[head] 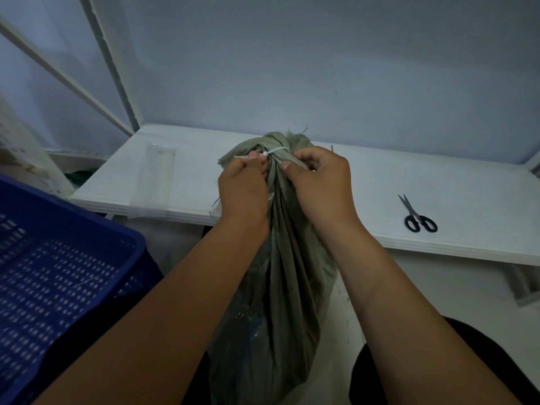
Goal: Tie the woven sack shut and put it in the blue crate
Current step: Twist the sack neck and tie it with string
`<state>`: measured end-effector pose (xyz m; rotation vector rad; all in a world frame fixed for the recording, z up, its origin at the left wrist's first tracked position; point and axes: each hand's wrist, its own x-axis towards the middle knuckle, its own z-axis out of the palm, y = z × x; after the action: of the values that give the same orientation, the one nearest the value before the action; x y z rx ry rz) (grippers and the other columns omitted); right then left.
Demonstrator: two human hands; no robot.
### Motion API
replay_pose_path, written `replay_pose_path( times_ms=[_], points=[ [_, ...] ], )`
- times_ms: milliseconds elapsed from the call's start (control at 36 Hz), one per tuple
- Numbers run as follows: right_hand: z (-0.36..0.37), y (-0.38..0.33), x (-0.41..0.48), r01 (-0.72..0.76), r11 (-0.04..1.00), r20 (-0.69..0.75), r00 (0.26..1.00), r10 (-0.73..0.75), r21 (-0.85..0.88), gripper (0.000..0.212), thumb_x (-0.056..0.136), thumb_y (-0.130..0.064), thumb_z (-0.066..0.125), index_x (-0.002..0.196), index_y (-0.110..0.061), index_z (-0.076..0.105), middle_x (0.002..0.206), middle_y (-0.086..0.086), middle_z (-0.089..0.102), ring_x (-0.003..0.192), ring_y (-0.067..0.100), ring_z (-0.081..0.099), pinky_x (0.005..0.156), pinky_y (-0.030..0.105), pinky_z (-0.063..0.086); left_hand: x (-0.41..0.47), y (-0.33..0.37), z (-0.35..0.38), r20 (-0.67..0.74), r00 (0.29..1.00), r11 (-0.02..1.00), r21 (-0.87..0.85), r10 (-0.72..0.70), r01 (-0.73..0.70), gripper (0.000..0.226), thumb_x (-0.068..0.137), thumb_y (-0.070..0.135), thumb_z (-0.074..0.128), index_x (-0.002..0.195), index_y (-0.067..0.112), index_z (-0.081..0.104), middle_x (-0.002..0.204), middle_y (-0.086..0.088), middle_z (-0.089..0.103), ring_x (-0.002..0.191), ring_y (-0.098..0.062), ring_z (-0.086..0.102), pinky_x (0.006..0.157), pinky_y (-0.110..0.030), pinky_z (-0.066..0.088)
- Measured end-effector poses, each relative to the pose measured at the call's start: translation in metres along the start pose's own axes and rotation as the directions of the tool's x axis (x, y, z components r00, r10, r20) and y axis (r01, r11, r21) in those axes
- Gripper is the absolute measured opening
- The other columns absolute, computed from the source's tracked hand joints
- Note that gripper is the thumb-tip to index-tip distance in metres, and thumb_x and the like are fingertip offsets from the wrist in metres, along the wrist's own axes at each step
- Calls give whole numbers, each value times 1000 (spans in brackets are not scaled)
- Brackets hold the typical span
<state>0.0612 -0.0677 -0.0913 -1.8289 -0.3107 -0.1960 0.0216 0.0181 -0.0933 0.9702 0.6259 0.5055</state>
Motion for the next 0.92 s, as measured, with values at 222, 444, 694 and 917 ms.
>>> replay_pose_path(
  times_ms=[222,444,694,917],
  points=[
    [2,1,-1,-25,999,26,999,24,21,7,86,-21,72,88,-15,75,81,0,73,79,18,70,74,34,59,-7,3,2,33,999,1000,-26,1,0,29,103,19,51,110,-5,66,104,-17,74,89,-24,73,77,-33,61],
    [-2,-1,-3,-35,999,-70,997,32,-40,44,85,-45,70,76,-3,65,66,-2,60,60,9,53,53,16,39,-9,3,0,94,984,974,159,151,-164,25,101,20,55,97,1,70,96,-18,74,94,-32,72,87,-49,59],
    [-10,-3,0,-36,985,-73,997,24,-168,46,90,-31,62,52,-14,43,48,-5,38,45,8,33,42,18,28,-11,1,-3,244,809,681,442,535,-583,24,100,18,54,85,4,67,76,-11,66,65,-18,57,66,-33,49],
    [-2,-7,-6,40,981,-20,999,-44,-192,56,84,-54,65,72,1,64,68,12,65,66,25,58,59,35,45,-7,2,-5,237,830,696,457,506,-554,26,100,20,53,80,9,64,66,6,60,60,-7,53,61,-27,45]
  ],
)
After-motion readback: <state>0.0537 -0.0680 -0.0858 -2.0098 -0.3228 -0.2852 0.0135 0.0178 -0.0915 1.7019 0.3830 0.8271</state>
